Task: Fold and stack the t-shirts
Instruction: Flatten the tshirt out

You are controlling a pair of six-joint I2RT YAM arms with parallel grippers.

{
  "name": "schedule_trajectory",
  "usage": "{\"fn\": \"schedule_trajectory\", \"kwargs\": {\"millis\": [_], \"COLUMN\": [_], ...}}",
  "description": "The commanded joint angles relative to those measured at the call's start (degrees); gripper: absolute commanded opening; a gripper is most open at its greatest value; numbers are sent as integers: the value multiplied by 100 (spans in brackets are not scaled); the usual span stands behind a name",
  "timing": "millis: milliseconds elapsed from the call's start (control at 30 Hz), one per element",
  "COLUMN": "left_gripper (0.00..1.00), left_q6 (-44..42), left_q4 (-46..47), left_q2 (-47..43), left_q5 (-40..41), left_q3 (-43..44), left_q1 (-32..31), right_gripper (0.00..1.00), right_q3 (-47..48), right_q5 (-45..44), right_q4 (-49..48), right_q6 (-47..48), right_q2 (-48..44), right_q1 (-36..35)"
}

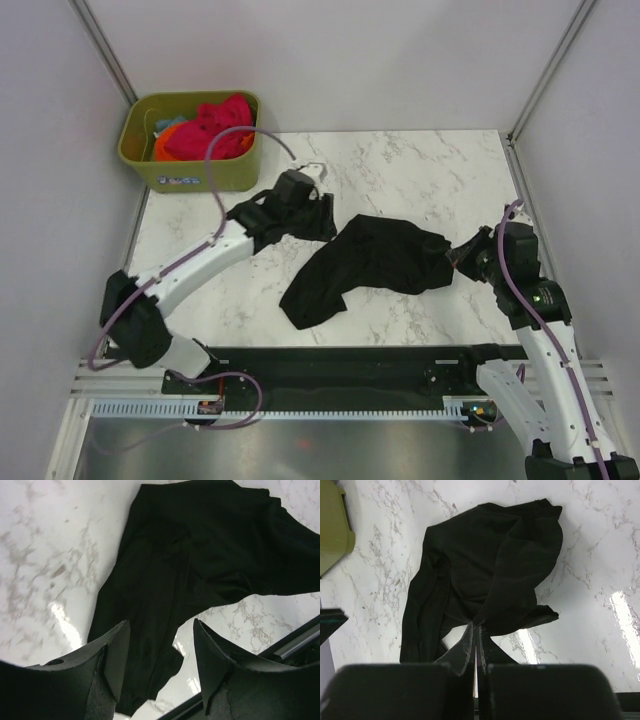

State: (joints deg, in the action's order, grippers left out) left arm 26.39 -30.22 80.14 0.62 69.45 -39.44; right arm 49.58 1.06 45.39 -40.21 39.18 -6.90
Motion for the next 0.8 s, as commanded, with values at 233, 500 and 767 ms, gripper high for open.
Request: {"fn": "schedule_trajectory", "kwargs": {"millis": [233,500,767], "left_gripper": [57,63,60], "left_q6": [67,1033,2431], "left_q4": [95,297,841], "left_q2": [2918,3280,3263], "left_q5": [913,1362,633], "left_q3": [2476,2530,1985], "left_q1": [-758,-688,-416], "right_gripper": [0,0,0], "right_q3": [-493,-739,-853], "right_q5": [491,703,782], "right_q4": [-662,-829,-1005], "right_q6": [-22,65,-31], "right_q2": [37,151,134], "right_q1": [13,13,13]}}
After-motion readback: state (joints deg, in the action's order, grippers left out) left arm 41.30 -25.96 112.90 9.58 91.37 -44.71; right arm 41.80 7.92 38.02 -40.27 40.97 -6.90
